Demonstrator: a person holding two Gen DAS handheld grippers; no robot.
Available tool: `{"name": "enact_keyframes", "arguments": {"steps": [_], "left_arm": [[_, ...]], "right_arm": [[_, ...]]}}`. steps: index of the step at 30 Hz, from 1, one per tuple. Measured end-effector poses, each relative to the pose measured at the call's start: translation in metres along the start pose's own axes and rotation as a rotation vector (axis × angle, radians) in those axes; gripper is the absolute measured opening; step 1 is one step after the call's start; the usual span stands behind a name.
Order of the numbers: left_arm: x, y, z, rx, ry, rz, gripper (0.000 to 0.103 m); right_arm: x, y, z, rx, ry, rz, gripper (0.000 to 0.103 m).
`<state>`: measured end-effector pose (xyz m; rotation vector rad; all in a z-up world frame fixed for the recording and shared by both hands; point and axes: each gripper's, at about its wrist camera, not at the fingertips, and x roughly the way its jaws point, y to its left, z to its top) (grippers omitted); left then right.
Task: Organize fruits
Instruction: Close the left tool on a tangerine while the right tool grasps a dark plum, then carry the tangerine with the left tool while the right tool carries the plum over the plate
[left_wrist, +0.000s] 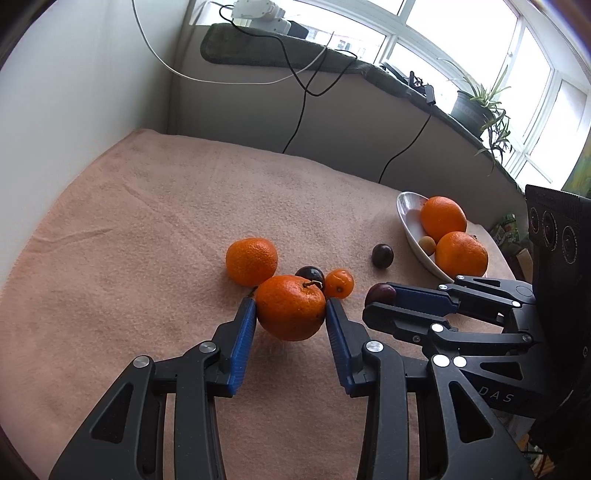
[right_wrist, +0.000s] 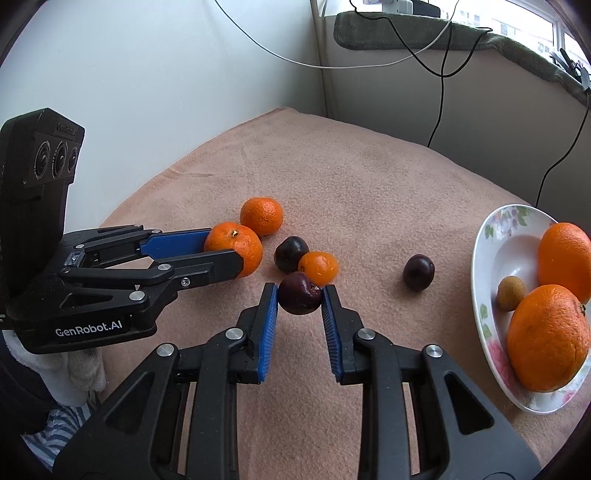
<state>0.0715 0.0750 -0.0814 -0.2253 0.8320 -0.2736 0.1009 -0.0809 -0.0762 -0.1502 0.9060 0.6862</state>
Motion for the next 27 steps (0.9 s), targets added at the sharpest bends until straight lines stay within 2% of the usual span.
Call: {"name": "enact_keyframes", "arguments": {"steps": [9, 20, 27], "left_arm": [[-0.006, -0.018, 0.007, 0.024, -0.026, -0.017, 0.037], [0.002, -0.051, 0.020, 0.077, -0.035, -0.053, 0.037], [0.010, -0.074, 0.028, 0.112, -0.038, -0.085, 0.037]], "right_arm": [[-0.039, -0.022, -0.006, 0.060, -0.075, -0.039, 0.025], [-0.091, -0.059, -0.028, 0.160, -0.169, -0.130, 0.026], [-0.110, -0.088, -0.036, 0.226, -0.210, -0.193, 0.026]]}}
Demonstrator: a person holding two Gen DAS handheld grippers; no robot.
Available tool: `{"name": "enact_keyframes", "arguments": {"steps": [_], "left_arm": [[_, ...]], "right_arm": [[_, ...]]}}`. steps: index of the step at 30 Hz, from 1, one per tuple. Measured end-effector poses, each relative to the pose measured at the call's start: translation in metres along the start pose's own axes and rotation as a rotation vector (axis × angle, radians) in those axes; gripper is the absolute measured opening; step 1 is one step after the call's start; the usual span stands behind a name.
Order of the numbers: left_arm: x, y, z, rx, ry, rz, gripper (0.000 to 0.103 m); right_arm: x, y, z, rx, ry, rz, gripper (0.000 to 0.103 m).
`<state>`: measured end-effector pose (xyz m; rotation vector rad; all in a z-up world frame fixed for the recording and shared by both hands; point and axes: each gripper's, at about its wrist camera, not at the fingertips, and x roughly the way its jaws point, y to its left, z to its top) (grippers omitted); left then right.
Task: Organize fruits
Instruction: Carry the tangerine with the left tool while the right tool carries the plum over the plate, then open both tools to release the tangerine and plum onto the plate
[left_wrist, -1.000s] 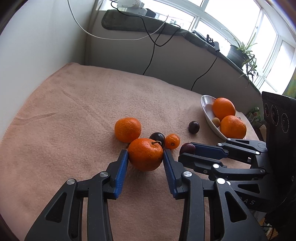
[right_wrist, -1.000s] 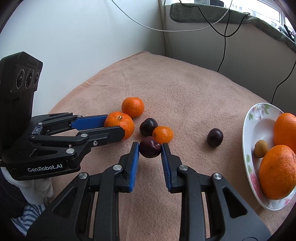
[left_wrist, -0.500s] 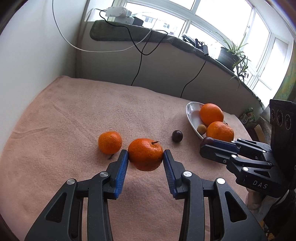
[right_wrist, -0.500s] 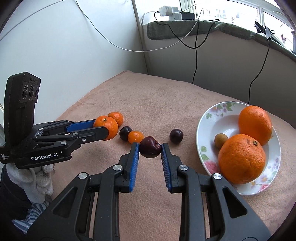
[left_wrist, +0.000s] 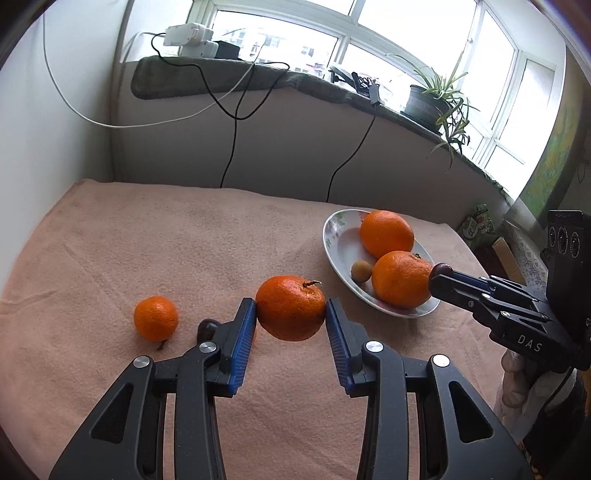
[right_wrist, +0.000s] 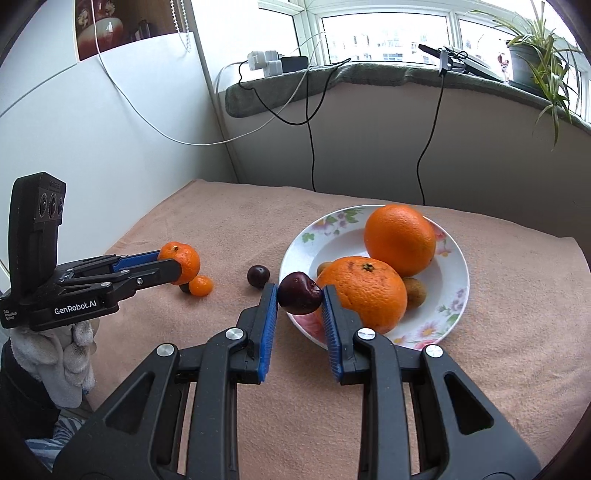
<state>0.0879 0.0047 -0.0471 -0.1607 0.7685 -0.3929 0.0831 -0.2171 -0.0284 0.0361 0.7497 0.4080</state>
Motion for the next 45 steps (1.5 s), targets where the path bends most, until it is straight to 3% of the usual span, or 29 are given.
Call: {"name": "enact_keyframes", "arguments": {"steps": [22, 45], "left_arm": [[0.050, -0.036, 0.025, 0.060, 0.052, -0.047, 0.037], [0.079, -0.050, 0.043, 0.087, 0.074, -0.051, 0.038]], "right_arm": [[-0.008, -0.076, -0.007, 0.125, -0.005, -0.111, 0.026], [0.016, -0.088, -0.002, 0.104, 0.027, -0.123, 0.026]]}}
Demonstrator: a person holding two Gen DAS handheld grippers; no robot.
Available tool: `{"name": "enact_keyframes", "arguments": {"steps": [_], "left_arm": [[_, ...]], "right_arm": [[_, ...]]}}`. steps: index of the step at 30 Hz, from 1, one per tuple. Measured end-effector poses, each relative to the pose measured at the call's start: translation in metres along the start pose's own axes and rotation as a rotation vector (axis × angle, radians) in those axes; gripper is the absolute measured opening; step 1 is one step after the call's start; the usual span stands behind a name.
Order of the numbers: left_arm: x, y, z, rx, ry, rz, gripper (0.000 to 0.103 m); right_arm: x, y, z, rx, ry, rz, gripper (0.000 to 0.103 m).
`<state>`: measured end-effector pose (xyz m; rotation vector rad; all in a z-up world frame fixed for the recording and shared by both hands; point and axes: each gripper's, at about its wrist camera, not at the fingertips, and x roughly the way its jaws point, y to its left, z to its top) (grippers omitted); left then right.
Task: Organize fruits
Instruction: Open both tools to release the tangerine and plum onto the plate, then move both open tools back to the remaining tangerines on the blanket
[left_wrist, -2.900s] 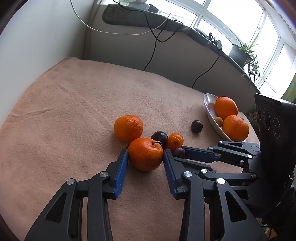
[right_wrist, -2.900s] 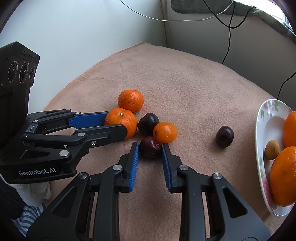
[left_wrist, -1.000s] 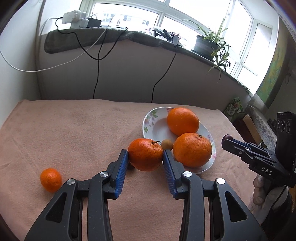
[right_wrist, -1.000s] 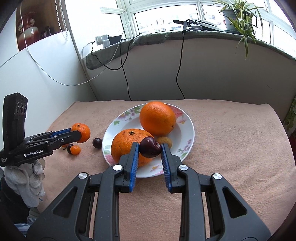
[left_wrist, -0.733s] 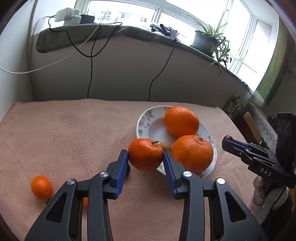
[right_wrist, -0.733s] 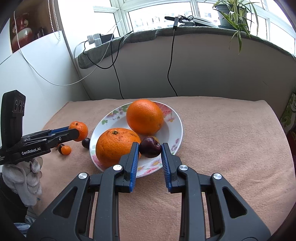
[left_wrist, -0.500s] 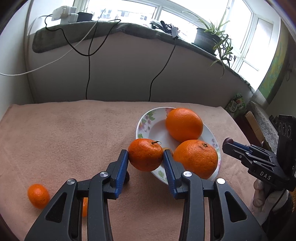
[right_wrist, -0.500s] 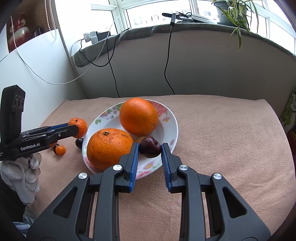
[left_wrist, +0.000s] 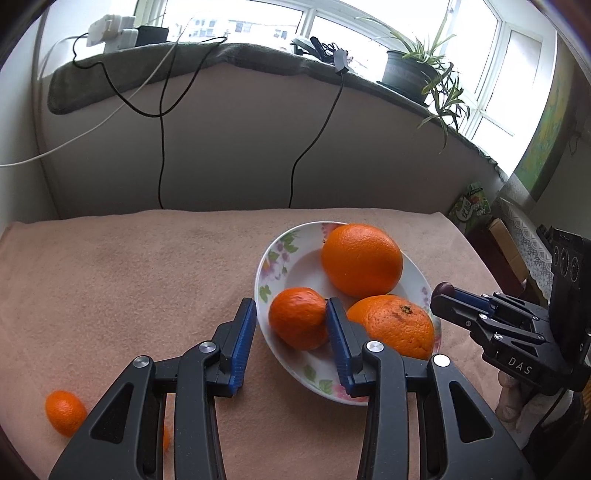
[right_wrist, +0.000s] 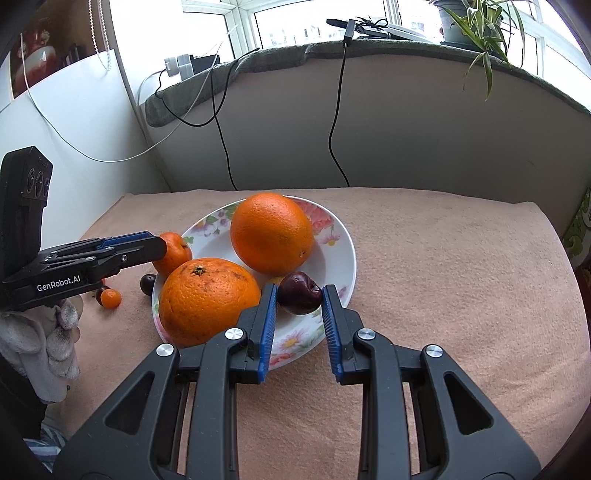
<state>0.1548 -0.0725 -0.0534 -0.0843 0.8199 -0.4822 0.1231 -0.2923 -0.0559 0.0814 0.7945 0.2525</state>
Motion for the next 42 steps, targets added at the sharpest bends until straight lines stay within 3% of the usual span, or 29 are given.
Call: {"name": "enact_keyframes", "arguments": {"steps": [2, 4, 6, 8, 12, 15, 42], "left_arm": [[-0.001, -0.001, 0.001, 0.007, -0.004, 0.005, 0.044], [-0.002, -0.001, 0.001, 0.007, -0.007, 0.002, 0.047], [-0.002, -0.001, 0.001, 0.006, -0.008, 0.004, 0.050], [-0.003, -0.001, 0.001, 0.004, -0.013, 0.008, 0.065], [-0.005, -0.002, 0.001, 0.011, -0.020, 0.014, 0.075], [-0.007, -0.005, 0.001, 0.018, -0.027, 0.016, 0.075], [-0.049, -0.017, -0.006, 0.055, -0.111, 0.050, 0.076]], "right_arm": [[-0.001, 0.001, 0.001, -0.006, -0.004, -0.008, 0.028], [-0.002, 0.003, 0.001, -0.013, -0.014, -0.018, 0.048], [-0.006, 0.004, 0.001, -0.019, -0.032, -0.027, 0.061], [-0.008, 0.006, 0.002, -0.026, -0.041, -0.028, 0.067], [-0.013, 0.010, 0.003, -0.039, -0.061, -0.028, 0.083], [-0.016, 0.014, 0.004, -0.051, -0.068, -0.036, 0.089], [-0.034, 0.047, -0.001, -0.093, -0.085, -0.008, 0.092]]}}
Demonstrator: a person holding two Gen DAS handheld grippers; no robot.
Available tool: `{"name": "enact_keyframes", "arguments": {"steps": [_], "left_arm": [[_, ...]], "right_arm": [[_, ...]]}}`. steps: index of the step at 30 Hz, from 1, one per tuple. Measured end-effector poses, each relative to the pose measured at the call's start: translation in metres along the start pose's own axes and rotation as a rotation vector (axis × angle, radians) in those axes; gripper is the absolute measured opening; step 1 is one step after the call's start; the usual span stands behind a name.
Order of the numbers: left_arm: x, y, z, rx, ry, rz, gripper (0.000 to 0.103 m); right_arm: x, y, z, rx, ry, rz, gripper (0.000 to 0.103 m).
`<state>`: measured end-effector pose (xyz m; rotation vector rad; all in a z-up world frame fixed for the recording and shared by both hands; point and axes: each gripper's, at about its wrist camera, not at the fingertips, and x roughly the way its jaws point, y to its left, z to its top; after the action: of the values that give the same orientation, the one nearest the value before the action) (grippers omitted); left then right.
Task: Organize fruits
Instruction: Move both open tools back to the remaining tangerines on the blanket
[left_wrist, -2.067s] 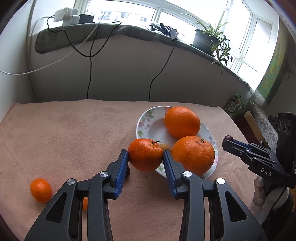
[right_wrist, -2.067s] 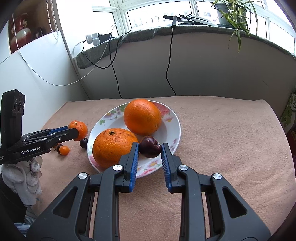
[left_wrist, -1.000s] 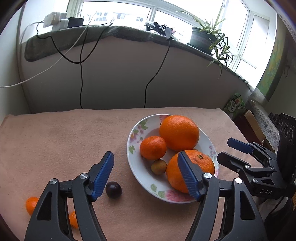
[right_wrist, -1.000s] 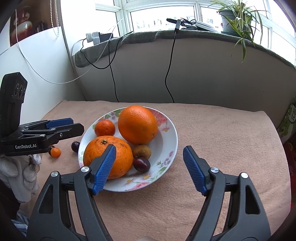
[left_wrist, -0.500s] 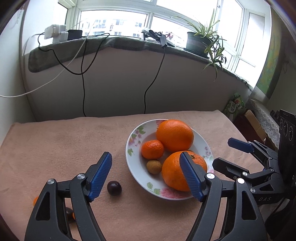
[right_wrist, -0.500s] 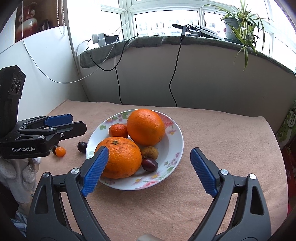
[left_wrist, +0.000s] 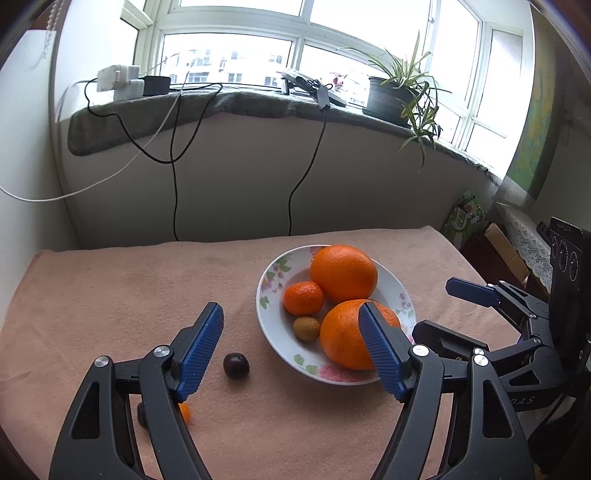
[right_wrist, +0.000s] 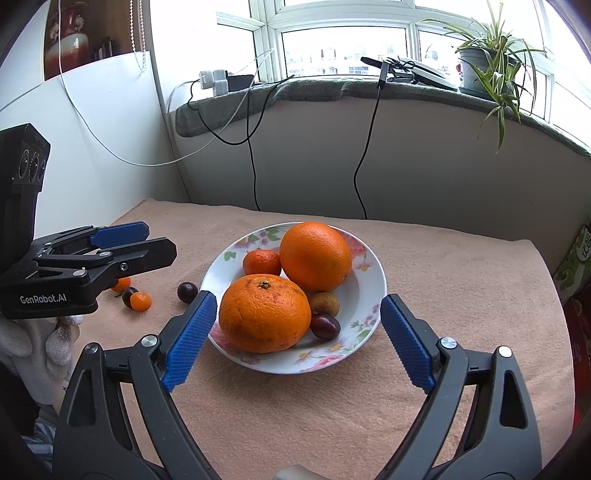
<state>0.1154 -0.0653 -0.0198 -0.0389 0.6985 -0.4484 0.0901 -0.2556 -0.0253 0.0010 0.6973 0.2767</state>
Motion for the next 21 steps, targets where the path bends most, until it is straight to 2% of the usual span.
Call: {"name": "enact_keyframes", "arguments": {"steps": [11, 21], "left_arm": [[-0.019, 0.016, -0.004, -0.027, -0.028, 0.024, 0.076], [-0.040, 0.056, -0.011, -0.093, -0.057, 0.080, 0.076]], "right_arm": [[-0.002, 0.027, 0.002, -0.039, -0.001, 0.046, 0.093], [0.006, 0.059, 0.002, -0.079, 0.018, 0.120, 0.092]]}}
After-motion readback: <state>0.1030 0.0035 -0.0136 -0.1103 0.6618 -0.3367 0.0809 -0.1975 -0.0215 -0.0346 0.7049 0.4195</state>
